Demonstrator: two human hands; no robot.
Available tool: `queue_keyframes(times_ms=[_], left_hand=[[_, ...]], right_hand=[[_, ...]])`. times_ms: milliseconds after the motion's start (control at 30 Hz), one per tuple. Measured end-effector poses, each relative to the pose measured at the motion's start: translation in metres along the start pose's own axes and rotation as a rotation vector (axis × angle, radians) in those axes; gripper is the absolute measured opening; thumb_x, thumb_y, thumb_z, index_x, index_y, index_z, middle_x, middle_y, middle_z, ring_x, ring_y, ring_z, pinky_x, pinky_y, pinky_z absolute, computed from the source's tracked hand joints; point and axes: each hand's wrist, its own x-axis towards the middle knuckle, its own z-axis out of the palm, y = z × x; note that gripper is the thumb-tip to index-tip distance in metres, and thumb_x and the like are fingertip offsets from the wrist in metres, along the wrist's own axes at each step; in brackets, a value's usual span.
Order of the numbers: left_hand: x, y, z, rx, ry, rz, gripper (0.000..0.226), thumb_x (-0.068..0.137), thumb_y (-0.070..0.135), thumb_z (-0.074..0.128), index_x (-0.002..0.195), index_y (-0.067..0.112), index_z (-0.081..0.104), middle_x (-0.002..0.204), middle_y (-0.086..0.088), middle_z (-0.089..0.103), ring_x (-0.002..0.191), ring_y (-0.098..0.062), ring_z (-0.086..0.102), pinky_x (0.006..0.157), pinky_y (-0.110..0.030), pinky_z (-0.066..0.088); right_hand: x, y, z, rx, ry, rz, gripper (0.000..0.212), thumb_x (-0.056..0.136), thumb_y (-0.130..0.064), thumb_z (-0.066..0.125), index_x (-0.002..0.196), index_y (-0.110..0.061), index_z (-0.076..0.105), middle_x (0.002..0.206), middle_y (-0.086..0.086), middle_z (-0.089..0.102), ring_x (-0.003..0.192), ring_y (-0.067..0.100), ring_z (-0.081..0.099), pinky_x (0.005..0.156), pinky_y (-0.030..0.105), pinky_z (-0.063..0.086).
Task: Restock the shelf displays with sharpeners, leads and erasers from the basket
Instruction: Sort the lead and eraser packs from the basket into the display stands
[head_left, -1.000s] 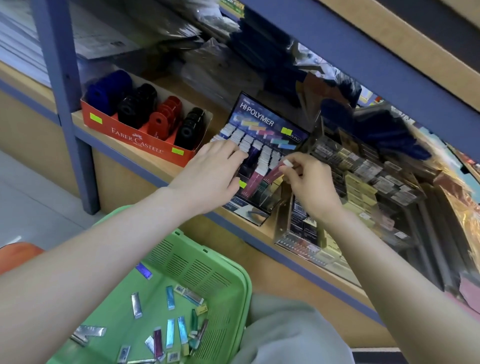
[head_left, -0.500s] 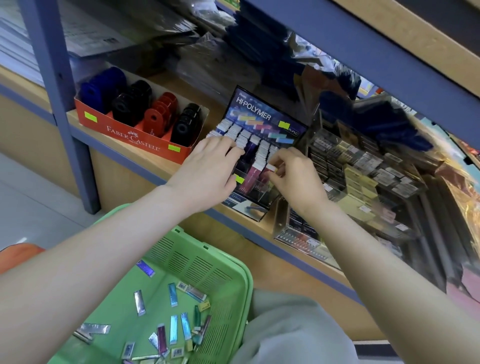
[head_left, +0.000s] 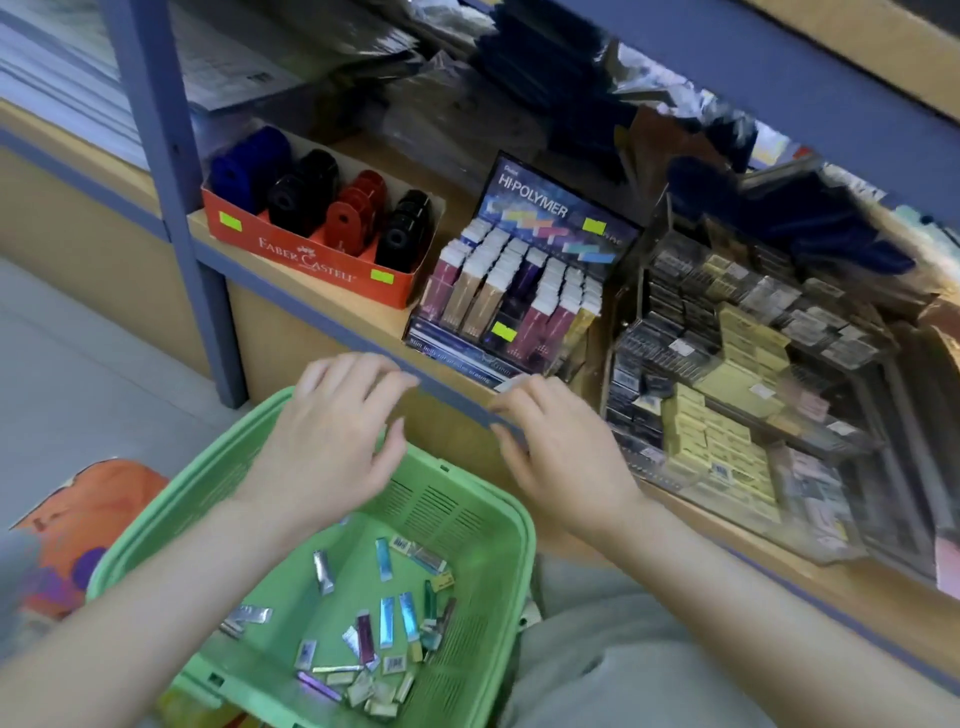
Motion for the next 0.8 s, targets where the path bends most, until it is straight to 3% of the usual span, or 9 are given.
queue_keyframes(times_ms=[67, 133, 233, 300, 433, 567, 667, 800], left_hand=[[-0.029, -0.013, 0.010, 0.007, -0.072, -0.084, 0.038, 0.082, 0.028, 0.039, 0.108, 0.009, 0.062, 0.099, -0.006, 0.059, 0.095, -0.022, 0.050, 0.088, -0.035, 0.031], [-0.057, -0.027, 0.018, 0.021, -0.133, -0.172, 0.040, 0.081, 0.030, 0.039, 0.107, 0.010, 0.062, 0.100, -0.006, 0.059, 0.096, -0.022, 0.049, 0.086, -0.035, 0.031], [-0.094, -0.051, 0.023, 0.063, -0.188, -0.305, 0.043, 0.079, 0.031, 0.038, 0.109, 0.011, 0.062, 0.104, -0.008, 0.060, 0.098, -0.023, 0.048, 0.086, -0.035, 0.030], [-0.115, -0.068, 0.024, 0.093, -0.222, -0.393, 0.046, 0.077, 0.031, 0.038, 0.111, 0.009, 0.061, 0.106, -0.012, 0.060, 0.101, -0.023, 0.044, 0.085, -0.035, 0.029], [-0.151, -0.096, 0.030, 0.053, -0.294, -0.577, 0.055, 0.079, 0.033, 0.038, 0.124, 0.005, 0.054, 0.113, -0.017, 0.057, 0.104, -0.032, 0.050, 0.088, -0.043, 0.040], [-0.167, -0.105, 0.036, -0.073, -0.282, -0.724, 0.056, 0.090, 0.017, 0.057, 0.141, 0.006, 0.037, 0.132, -0.013, 0.044, 0.119, -0.032, 0.048, 0.093, -0.042, 0.042], [-0.167, -0.107, 0.041, -0.132, -0.253, -0.791, 0.060, 0.093, 0.018, 0.053, 0.147, 0.011, 0.026, 0.136, -0.009, 0.038, 0.124, -0.026, 0.043, 0.095, -0.034, 0.037], [-0.172, -0.113, 0.050, -0.081, -0.188, -0.834, 0.056, 0.094, 0.023, 0.049, 0.146, 0.015, 0.029, 0.132, -0.007, 0.045, 0.118, -0.024, 0.046, 0.084, -0.033, 0.038]], right_hand=[[-0.011, -0.010, 0.024, 0.037, -0.109, -0.007, 0.020, 0.082, -0.016, 0.067, 0.101, -0.010, 0.064, 0.094, 0.003, 0.062, 0.083, 0.023, 0.060, 0.069, 0.032, 0.052], [-0.017, -0.022, 0.050, 0.085, -0.257, -0.005, 0.031, 0.083, -0.016, 0.068, 0.113, -0.010, 0.061, 0.107, 0.005, 0.061, 0.095, 0.025, 0.060, 0.079, 0.037, 0.054], [-0.024, -0.046, 0.093, 0.214, -0.505, 0.041, 0.046, 0.097, -0.019, 0.049, 0.141, -0.010, 0.039, 0.142, 0.008, 0.042, 0.131, 0.023, 0.040, 0.112, 0.036, 0.032], [-0.028, -0.061, 0.125, 0.276, -0.634, 0.079, 0.051, 0.099, -0.022, 0.045, 0.147, -0.013, 0.029, 0.151, 0.006, 0.031, 0.139, 0.020, 0.029, 0.117, 0.032, 0.021], [-0.038, -0.087, 0.194, 0.364, -0.836, 0.128, 0.054, 0.099, -0.019, 0.046, 0.148, -0.012, 0.024, 0.153, 0.007, 0.026, 0.140, 0.022, 0.026, 0.116, 0.030, 0.020], [-0.052, -0.106, 0.251, 0.415, -0.974, 0.221, 0.054, 0.099, -0.019, 0.047, 0.146, -0.009, 0.024, 0.151, 0.007, 0.028, 0.137, 0.023, 0.033, 0.111, 0.031, 0.029], [-0.056, -0.112, 0.285, 0.385, -1.008, 0.233, 0.051, 0.099, -0.017, 0.046, 0.144, -0.006, 0.025, 0.149, 0.011, 0.030, 0.136, 0.025, 0.033, 0.110, 0.032, 0.029], [-0.053, -0.128, 0.326, 0.388, -0.958, 0.364, 0.041, 0.097, -0.016, 0.050, 0.133, -0.002, 0.036, 0.136, 0.015, 0.040, 0.126, 0.028, 0.040, 0.102, 0.034, 0.034]])
